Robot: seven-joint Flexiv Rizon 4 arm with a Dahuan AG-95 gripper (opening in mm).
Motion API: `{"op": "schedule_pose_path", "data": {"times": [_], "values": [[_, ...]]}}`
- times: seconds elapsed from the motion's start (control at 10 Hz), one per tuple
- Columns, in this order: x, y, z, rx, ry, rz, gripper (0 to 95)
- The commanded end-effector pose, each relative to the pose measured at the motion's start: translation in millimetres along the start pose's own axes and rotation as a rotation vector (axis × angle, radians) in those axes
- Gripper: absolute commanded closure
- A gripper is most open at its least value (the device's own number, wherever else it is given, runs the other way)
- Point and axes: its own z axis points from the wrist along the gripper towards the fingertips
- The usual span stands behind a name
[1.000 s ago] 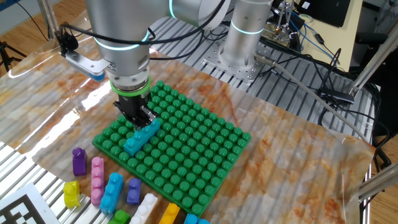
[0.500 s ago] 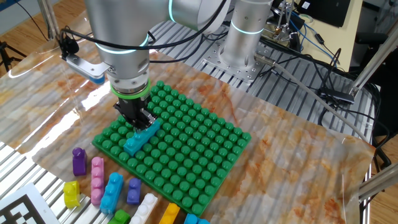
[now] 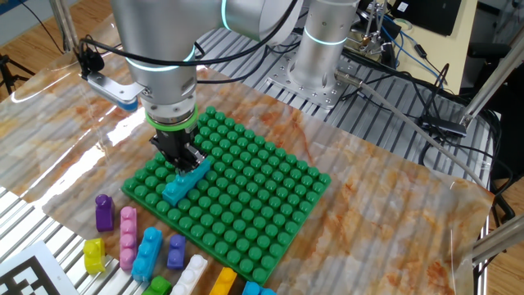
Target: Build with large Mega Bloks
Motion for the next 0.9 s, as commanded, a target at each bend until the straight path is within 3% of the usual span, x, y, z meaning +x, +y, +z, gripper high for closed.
{"op": "schedule_pose_path", "data": {"times": [0.1, 0.4, 0.9], "values": [[-0.4, 0.5, 7.1, 0.000, -0.013, 0.001, 95.0], [-1.3, 1.1, 14.1, 0.000, -0.017, 0.006, 95.0], [-1.5, 1.2, 15.8, 0.003, -0.017, 0.009, 95.0]]}}
